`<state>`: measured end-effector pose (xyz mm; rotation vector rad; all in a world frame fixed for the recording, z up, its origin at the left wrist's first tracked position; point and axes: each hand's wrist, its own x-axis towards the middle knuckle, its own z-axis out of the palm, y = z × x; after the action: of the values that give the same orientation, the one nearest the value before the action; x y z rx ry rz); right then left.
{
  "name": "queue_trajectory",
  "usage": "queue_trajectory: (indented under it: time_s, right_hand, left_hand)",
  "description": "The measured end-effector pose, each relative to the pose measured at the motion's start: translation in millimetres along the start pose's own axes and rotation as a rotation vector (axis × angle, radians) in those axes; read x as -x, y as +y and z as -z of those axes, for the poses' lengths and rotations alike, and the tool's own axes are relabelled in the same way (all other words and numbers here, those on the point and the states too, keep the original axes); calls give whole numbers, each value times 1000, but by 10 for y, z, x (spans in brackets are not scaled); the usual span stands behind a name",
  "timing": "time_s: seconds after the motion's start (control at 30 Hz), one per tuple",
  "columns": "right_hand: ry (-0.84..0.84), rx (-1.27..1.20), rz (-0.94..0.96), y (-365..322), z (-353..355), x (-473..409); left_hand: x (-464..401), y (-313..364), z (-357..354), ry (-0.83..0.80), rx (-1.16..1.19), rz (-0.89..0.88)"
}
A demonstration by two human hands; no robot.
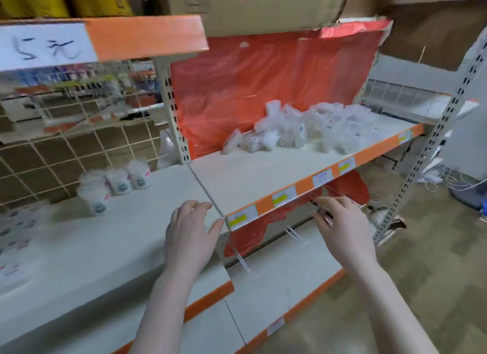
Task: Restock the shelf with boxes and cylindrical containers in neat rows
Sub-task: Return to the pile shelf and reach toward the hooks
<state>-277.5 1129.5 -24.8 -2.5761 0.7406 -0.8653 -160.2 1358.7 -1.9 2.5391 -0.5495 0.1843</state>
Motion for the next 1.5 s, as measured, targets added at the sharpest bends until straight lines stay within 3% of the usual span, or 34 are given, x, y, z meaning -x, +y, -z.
queue_trajectory:
  time_s: [0.7,0.93,1.2,1.5]
  right_hand:
    - [-59,-40,-8,1363,-785,-2475]
    - [-200,-70,82,1387,-1165,-3074]
    - [-313,-30,198,1350,-1462,-3423]
    - [-377,-8,231,1242,-1575,-3468]
  left_hand:
    - [-2365,1179,-1376,54,9,-63]
    - [-2550,1308,-1528,110,-33,62]
    - [-2459,1505,-1667,165,-94,339]
    - [-2320,1560,-1634,201,-123,395]
